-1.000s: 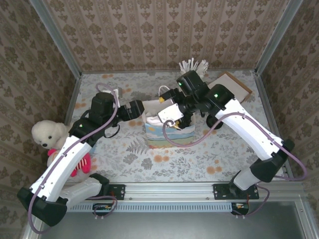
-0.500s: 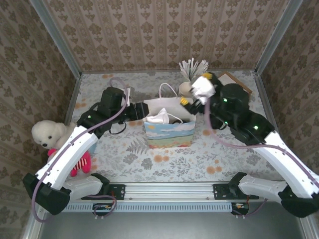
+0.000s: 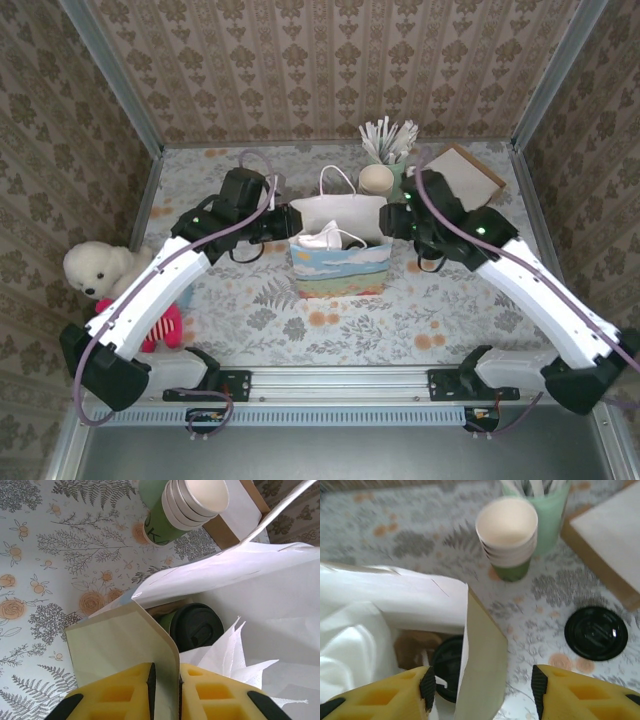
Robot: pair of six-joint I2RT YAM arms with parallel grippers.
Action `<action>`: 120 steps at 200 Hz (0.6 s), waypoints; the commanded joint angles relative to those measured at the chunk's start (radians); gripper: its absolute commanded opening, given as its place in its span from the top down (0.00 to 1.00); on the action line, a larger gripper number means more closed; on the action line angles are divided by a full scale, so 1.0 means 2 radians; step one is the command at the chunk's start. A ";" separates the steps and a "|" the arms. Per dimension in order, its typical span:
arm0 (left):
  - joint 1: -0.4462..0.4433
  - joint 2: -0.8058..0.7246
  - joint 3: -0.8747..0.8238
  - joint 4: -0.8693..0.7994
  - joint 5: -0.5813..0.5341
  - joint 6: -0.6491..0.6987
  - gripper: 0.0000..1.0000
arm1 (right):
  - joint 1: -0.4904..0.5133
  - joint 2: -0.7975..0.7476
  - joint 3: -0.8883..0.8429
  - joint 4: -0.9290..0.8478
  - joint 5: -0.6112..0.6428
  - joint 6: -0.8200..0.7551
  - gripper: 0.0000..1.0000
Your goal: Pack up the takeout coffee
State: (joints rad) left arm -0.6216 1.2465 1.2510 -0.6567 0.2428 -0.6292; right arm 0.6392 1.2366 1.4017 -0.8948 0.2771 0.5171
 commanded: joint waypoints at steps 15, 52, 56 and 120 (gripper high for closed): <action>-0.004 -0.006 0.017 -0.004 -0.014 -0.005 0.87 | -0.001 0.030 0.023 -0.032 -0.010 0.015 0.60; -0.003 0.000 0.027 0.015 -0.037 0.009 1.00 | -0.013 0.054 0.045 0.003 -0.027 -0.010 0.92; -0.003 0.002 0.030 0.016 -0.039 0.012 1.00 | -0.015 0.057 0.047 0.005 -0.028 -0.012 0.95; 0.029 0.050 0.073 0.020 -0.011 0.032 1.00 | -0.053 0.097 0.059 0.027 -0.065 -0.019 0.95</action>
State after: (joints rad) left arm -0.5915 1.3087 1.3495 -0.6315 0.1886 -0.5903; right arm 0.5533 1.3853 1.4937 -0.8654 0.2008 0.4961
